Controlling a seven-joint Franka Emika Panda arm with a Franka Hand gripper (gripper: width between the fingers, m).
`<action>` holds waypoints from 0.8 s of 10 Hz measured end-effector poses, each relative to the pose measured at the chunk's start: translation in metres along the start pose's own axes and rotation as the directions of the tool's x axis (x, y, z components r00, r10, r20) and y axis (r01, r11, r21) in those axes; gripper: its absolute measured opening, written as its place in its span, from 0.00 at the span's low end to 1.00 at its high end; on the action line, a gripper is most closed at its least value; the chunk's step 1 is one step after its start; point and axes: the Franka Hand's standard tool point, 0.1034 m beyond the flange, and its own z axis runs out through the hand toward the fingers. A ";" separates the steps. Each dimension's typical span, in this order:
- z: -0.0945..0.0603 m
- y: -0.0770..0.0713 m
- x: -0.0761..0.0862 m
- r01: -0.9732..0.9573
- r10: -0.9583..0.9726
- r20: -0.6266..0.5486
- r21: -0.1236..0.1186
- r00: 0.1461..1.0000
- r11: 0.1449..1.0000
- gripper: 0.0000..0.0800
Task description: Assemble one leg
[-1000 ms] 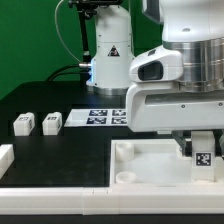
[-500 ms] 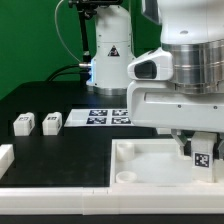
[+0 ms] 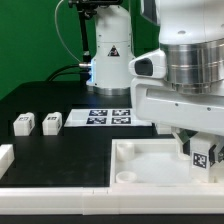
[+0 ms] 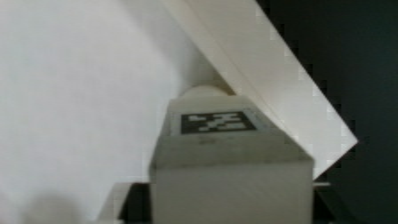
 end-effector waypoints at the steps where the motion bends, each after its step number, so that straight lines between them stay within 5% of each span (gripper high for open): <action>1: 0.000 0.000 -0.001 -0.208 0.208 -0.008 0.001 0.978 0.978 0.37; 4: -0.001 0.002 -0.001 -0.704 0.705 -0.005 0.034 0.710 0.709 0.37; 6: 0.000 0.002 -0.001 -0.744 0.745 -0.016 0.036 0.667 0.667 0.37; 7: 0.000 0.002 -0.001 -0.725 0.725 -0.017 0.035 0.688 0.688 0.49; 8: 0.001 0.002 -0.003 -0.715 0.715 -0.018 0.034 0.698 0.699 0.71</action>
Offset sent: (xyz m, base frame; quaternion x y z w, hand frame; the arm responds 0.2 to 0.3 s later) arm 0.0089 0.0119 0.0065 0.1014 0.0052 0.3721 0.9226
